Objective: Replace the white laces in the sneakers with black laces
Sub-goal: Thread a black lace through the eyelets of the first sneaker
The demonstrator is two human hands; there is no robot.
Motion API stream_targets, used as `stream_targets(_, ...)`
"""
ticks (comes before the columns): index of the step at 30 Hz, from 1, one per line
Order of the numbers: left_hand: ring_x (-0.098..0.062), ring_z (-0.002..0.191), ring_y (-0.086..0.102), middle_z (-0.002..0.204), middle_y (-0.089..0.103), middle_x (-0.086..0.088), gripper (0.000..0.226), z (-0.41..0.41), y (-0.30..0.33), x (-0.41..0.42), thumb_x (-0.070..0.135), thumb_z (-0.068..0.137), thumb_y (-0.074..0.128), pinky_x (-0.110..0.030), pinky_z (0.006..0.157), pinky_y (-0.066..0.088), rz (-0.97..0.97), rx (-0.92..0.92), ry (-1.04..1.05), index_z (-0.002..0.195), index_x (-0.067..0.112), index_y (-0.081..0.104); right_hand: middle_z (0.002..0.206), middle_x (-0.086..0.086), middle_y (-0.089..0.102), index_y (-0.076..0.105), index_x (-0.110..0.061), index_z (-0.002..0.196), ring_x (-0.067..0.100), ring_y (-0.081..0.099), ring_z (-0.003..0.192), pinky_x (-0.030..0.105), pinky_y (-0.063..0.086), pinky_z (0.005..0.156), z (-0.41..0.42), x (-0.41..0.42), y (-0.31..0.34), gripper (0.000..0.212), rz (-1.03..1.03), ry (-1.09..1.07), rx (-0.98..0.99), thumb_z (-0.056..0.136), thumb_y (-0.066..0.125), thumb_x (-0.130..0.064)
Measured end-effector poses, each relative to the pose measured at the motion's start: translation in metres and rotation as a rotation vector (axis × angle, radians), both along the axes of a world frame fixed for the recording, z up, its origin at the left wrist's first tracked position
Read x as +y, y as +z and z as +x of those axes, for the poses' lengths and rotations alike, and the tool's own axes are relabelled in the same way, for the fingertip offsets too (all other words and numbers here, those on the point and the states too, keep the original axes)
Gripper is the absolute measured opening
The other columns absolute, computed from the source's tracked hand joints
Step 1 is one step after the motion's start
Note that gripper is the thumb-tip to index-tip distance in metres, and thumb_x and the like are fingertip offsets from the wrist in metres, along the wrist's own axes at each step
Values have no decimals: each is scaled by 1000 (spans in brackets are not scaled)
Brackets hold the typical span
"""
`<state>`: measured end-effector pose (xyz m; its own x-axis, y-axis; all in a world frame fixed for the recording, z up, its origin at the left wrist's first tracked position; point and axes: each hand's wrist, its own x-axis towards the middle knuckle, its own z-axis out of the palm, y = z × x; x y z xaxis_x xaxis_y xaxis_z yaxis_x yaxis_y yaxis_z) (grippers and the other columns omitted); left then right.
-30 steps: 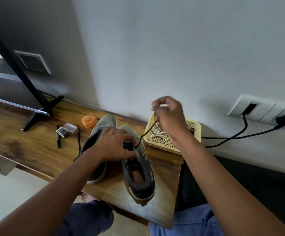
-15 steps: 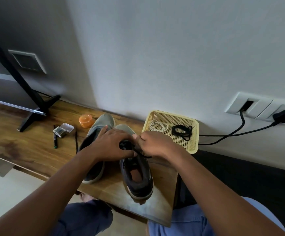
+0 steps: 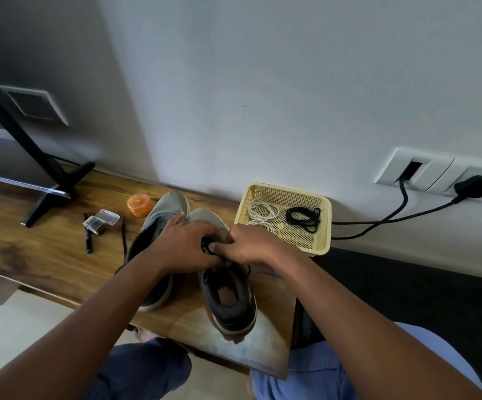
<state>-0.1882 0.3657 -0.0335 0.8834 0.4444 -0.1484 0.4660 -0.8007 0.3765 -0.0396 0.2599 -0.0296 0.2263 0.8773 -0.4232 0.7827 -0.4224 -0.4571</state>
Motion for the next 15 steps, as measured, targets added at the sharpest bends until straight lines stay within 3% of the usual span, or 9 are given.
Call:
stream_targets(3,0,136,50,137,62,26,81,-1,0,2,86,59,46,-48,129,2,-14,17,3,128,48,63,73,3,60,60,-15,78,25,63,76,33,41,62,2,1,-6,26,52,-11,73,94,60,-35)
stream_targets(6,-7,138,51,134,67,20,84,-3,2,3,85,65,61,-47,130,-1,11,53,21,139,45,57,57,-2,48,53,-16,65,16,47,57,34,33,57,3,3,-9,34,244,-115,176,96,59,-28)
stream_targets(9,-9,138,51,131,69,15,74,-4,7,2,76,75,73,-45,129,-7,50,61,40,139,42,55,49,-5,35,50,-17,58,9,31,45,30,25,50,6,1,-3,41,452,-211,386,97,60,-22)
stream_targets(12,-11,142,47,132,68,12,68,-3,9,1,74,75,75,-45,129,-12,35,98,52,134,43,58,52,7,40,57,-8,66,13,31,41,23,27,40,9,-5,22,37,609,-275,766,102,58,-17)
stream_targets(15,-12,143,46,135,66,12,67,-5,9,3,73,75,76,-47,128,-14,7,101,48,133,45,58,45,-6,32,51,-15,66,10,25,38,22,25,41,20,-9,51,38,651,-264,1441,103,50,-19)
